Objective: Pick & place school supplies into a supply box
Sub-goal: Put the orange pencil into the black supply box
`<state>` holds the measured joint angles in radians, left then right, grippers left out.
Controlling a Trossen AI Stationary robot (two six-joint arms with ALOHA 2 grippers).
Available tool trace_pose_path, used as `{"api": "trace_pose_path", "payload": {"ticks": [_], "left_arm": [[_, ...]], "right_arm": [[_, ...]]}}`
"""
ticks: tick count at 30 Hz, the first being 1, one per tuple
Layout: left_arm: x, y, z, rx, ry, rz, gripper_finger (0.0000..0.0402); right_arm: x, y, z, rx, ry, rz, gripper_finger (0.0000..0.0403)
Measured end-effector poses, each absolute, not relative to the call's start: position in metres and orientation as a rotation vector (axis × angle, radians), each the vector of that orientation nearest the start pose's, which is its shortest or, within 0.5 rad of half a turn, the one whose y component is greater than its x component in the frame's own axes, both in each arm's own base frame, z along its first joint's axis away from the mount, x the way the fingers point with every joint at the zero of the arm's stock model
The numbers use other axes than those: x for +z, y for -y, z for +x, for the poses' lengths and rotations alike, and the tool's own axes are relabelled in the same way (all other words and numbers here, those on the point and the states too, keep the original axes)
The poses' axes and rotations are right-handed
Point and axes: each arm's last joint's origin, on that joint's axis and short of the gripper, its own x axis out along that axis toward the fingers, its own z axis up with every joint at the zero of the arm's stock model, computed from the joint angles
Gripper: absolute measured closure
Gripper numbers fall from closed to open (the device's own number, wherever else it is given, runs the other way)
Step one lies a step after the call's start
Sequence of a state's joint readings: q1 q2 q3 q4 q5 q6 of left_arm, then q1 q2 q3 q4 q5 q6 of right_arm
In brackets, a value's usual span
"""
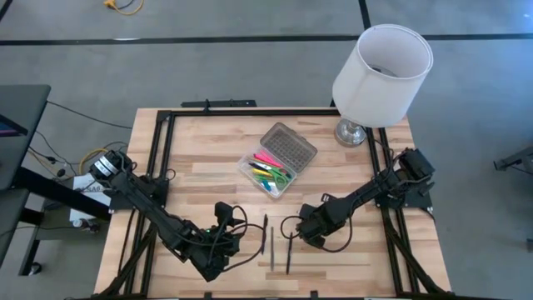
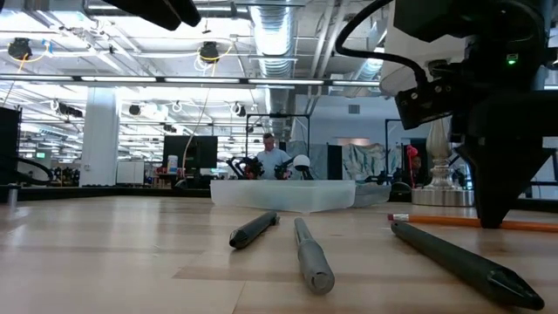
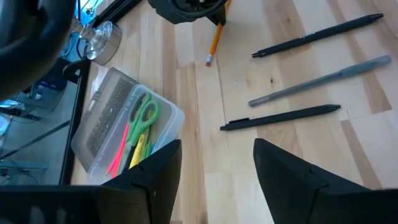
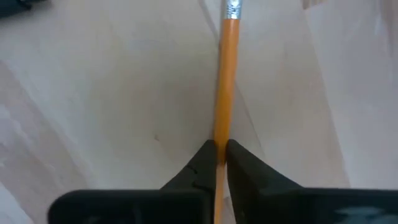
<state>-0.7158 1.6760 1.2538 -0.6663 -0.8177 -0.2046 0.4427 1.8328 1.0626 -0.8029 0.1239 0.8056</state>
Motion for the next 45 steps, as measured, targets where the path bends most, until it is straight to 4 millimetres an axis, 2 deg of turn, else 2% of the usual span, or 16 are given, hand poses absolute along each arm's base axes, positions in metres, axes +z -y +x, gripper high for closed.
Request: {"api": "trace_pose_path", "payload": {"ticks": [18,28,41,45], "left_arm": [[0.241,0.203,0.266,0.184,-0.773,0.567,0.0206],[0.234,0.193,0.252,0.271,-0.905,0.481,0.0206],[0.233,0.202,0.233,0.310,-0.912,0.475,0.0206],[0.232,0.203,0.227,0.349,-0.896,0.457,0.0206]], "right_arm": [[0.134,-0.127,0.278,-0.315,-1.477,0.099,0.0400],[0.137,-0.128,0.280,-0.287,-1.489,0.060,0.0401],[0.175,-0.132,0.305,-0.283,-1.369,-0.031,0.0402],[0.189,-0.124,0.319,-0.305,-1.304,-0.033,0.0402]]}}
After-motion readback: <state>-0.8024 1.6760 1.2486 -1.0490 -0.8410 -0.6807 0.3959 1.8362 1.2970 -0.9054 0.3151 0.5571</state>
